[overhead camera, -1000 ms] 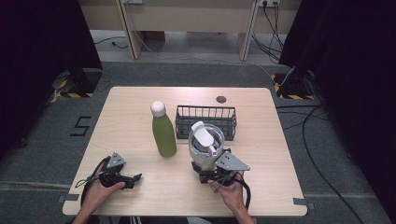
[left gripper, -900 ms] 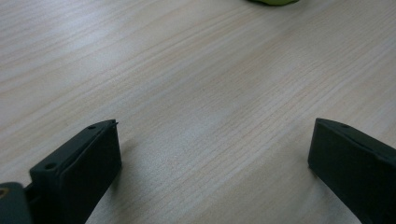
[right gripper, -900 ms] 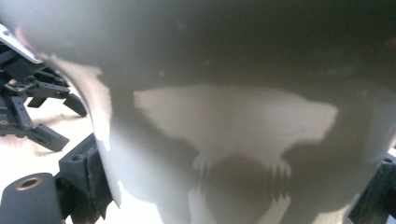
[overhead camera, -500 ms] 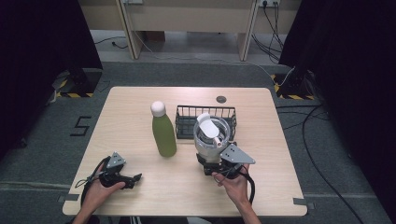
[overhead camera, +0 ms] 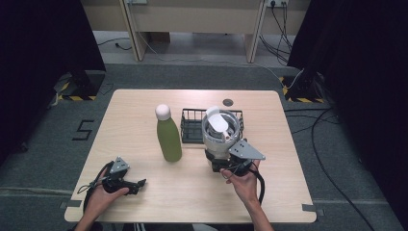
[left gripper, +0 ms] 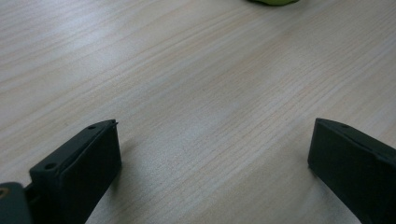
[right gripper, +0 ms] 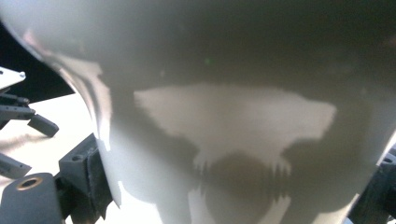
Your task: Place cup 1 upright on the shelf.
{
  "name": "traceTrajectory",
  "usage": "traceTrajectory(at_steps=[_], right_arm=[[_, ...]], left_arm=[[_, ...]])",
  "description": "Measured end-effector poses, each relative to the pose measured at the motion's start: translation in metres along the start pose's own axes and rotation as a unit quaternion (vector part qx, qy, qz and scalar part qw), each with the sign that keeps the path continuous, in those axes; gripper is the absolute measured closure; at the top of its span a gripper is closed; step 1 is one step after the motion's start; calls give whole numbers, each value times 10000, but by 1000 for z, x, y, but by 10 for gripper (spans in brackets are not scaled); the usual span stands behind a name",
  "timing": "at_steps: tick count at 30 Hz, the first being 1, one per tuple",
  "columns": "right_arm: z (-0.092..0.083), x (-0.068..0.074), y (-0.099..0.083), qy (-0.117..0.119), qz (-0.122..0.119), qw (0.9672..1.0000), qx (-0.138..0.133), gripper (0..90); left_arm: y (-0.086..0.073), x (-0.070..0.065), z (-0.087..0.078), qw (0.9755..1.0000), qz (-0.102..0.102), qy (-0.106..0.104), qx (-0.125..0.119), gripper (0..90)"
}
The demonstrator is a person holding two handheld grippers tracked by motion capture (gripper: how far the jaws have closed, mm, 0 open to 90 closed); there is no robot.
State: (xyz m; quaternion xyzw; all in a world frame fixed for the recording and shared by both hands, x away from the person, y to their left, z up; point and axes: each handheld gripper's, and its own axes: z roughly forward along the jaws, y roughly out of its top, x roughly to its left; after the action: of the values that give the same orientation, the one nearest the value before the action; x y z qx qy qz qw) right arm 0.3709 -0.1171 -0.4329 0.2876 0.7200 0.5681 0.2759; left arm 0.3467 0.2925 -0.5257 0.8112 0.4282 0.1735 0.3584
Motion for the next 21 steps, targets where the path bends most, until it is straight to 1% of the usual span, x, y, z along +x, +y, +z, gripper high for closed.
traceTrajectory(at_steps=[3, 8, 10, 14, 15, 21], right_arm=[[1, -5, 6, -42, 18, 10000, -63, 104], [2, -10, 12, -109, 9, 9999, -69, 104], [4, -15, 17, -168, -12, 9999, -41, 104], [5, -20, 21, -216, -16, 9998, -46, 103], [6, -24, 24, -274, -21, 9996, -39, 103], [9, -32, 32, -352, -6, 9994, -74, 104]], left_arm=[[0, 0, 0, 10000, 1, 0, 0, 17], [0, 0, 0, 10000, 0, 0, 0, 17], [0, 0, 0, 10000, 0, 0, 1, 17], [0, 0, 0, 10000, 1, 0, 1, 17], [0, 0, 0, 10000, 0, -1, 0, 17], [0, 0, 0, 10000, 0, 0, 0, 17]])
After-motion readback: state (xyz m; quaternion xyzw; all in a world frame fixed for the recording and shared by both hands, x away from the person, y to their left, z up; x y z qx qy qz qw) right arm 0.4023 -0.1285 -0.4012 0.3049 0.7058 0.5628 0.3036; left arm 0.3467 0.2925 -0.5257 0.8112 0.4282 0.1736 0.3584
